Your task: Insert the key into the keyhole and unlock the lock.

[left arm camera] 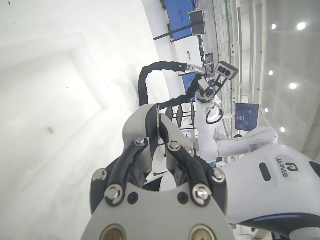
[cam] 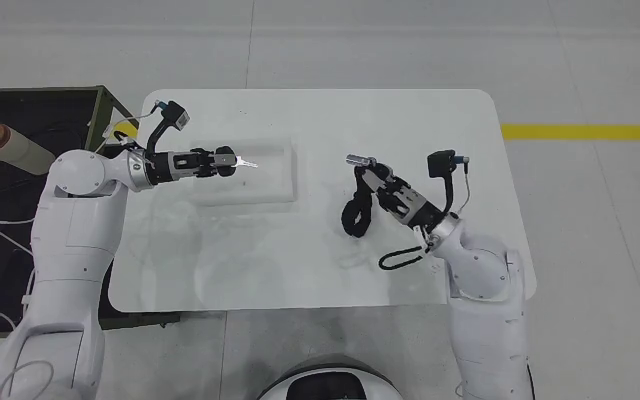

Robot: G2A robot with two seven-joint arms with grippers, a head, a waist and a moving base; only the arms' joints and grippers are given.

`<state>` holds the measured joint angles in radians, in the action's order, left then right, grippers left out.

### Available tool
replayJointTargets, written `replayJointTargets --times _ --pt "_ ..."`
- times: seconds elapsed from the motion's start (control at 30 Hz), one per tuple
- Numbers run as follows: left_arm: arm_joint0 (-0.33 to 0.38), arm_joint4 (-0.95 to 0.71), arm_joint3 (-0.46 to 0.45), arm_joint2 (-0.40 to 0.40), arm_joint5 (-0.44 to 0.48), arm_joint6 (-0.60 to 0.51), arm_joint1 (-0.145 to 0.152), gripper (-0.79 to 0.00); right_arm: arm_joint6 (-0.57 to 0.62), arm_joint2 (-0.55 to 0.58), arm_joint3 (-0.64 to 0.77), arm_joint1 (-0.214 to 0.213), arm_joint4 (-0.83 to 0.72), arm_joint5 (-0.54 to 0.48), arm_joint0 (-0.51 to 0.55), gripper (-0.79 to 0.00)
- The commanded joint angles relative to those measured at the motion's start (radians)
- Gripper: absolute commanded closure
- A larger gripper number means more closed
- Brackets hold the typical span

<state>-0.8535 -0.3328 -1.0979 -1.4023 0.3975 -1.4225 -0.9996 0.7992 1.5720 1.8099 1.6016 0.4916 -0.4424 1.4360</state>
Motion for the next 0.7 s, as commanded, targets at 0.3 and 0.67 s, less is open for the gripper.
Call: replayJointTargets --times 0.3,0.67 --pt "0.000 0.000 0.000 0.000 0.000 0.000 0.000 0.000 0.296 0.004 -0.393 -0.040 -0.670 -0.001 -0.208 0.000" --pt "0.000 0.000 0.000 0.000 0.000 0.000 0.000 0.000 0.251 0.015 -0.305 -0.048 -0.569 -0.061 -0.127 0.000"
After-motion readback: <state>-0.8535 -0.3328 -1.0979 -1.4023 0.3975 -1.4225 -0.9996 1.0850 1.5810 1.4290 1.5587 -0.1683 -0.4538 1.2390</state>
